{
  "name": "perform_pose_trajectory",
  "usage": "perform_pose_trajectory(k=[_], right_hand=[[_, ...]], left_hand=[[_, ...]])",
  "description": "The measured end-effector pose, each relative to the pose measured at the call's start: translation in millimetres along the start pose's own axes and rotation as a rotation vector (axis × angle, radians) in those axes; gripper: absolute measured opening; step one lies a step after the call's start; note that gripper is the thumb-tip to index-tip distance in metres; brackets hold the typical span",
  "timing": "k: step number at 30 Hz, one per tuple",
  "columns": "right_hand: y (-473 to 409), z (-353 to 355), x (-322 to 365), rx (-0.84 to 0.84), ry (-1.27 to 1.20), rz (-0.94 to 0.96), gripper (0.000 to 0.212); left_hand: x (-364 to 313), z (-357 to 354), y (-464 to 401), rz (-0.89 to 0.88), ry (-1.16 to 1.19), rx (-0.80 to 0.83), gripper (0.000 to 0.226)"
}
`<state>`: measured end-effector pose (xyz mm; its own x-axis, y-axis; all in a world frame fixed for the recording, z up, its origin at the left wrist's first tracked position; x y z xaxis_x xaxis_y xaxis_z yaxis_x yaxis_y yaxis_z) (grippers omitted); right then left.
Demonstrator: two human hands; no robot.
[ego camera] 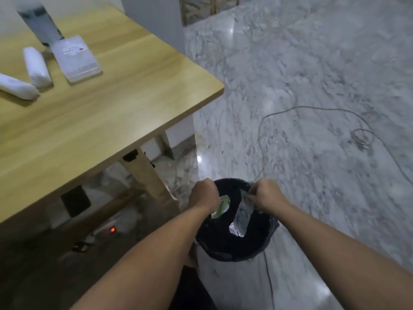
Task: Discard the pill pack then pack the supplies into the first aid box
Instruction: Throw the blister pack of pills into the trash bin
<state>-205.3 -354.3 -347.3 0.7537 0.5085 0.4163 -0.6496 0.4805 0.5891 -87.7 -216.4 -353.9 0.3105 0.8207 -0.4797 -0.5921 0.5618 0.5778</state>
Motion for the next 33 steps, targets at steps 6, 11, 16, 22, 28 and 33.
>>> perform_pose_trajectory(k=[6,11,16,22,28,33], right_hand=[[-23,-26,-6,0.068,0.064,-0.032,0.010],[-32,-20,-1,0.055,0.093,-0.006,0.008],[-24,14,18,0.040,0.071,0.046,0.026],[18,68,64,0.048,0.058,0.117,0.037],[82,118,117,0.053,0.101,0.190,0.040],[139,154,167,0.092,0.155,0.260,0.043]], left_hand=[[13,-15,-18,0.035,0.009,0.032,0.018],[13,4,-14,0.017,-0.025,0.015,0.028],[-10,39,4,-0.052,-0.058,0.043,0.028],[-53,88,45,-0.125,-0.166,0.099,0.033],[-95,144,116,-0.249,-0.250,0.095,0.034],[-117,194,184,-0.323,-0.296,0.026,0.045]])
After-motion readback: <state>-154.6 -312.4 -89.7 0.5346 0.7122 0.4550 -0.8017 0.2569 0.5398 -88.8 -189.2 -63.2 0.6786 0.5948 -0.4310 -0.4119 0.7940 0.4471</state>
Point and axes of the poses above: each hand's wrist, its own y-axis away from the middle knuckle, its own z-axis out of the back of the hand, x = y × z, the point moved 9 cm from there along -y, towards the middle knuckle, and after that the axes turned 11 degrees about x, right-handed, at the moved point
